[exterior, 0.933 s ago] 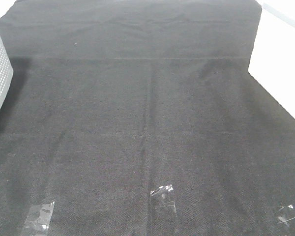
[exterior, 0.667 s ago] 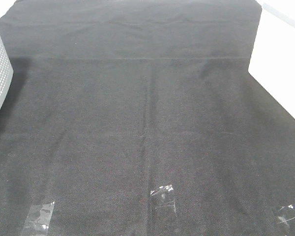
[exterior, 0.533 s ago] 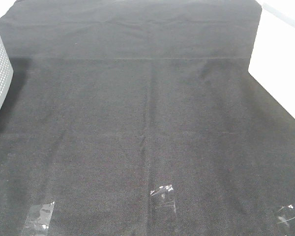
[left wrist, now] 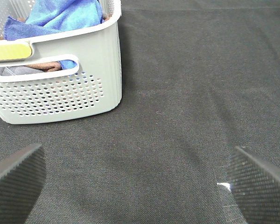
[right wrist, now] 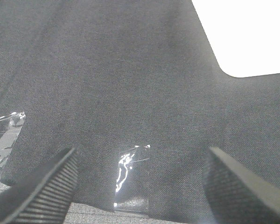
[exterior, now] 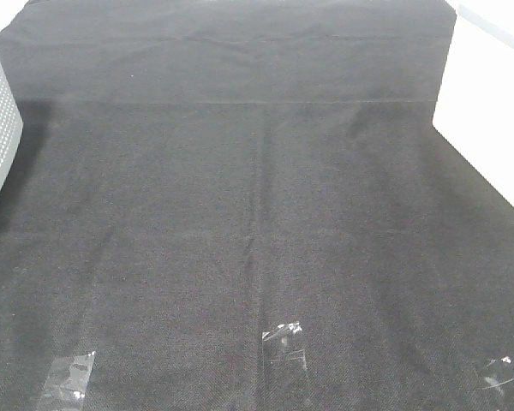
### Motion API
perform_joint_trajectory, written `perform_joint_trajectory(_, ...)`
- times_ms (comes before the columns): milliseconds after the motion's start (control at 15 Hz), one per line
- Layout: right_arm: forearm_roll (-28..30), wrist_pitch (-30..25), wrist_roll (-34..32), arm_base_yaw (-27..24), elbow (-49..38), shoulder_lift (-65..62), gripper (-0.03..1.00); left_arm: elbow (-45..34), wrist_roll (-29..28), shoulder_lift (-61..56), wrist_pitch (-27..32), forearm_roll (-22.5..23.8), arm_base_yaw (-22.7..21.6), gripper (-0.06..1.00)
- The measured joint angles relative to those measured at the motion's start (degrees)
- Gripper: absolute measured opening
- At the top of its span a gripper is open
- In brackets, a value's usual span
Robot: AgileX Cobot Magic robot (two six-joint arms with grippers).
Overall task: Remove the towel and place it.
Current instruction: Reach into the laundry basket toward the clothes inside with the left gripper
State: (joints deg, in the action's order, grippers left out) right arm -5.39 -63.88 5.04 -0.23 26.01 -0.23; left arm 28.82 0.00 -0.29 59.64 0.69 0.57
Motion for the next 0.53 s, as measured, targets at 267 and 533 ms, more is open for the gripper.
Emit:
perform_joint_trajectory(267,0.0,0.0,0.0,0.0,0.0,0.0,0.72,0.0,0.0,0.0,0.0,0.0,0.0,0.99)
perform_joint_trajectory(533,0.0,0.0,0.0,0.0,0.0,0.0,0.72,0.0,0.0,0.0,0.0,0.0,0.0,0.99)
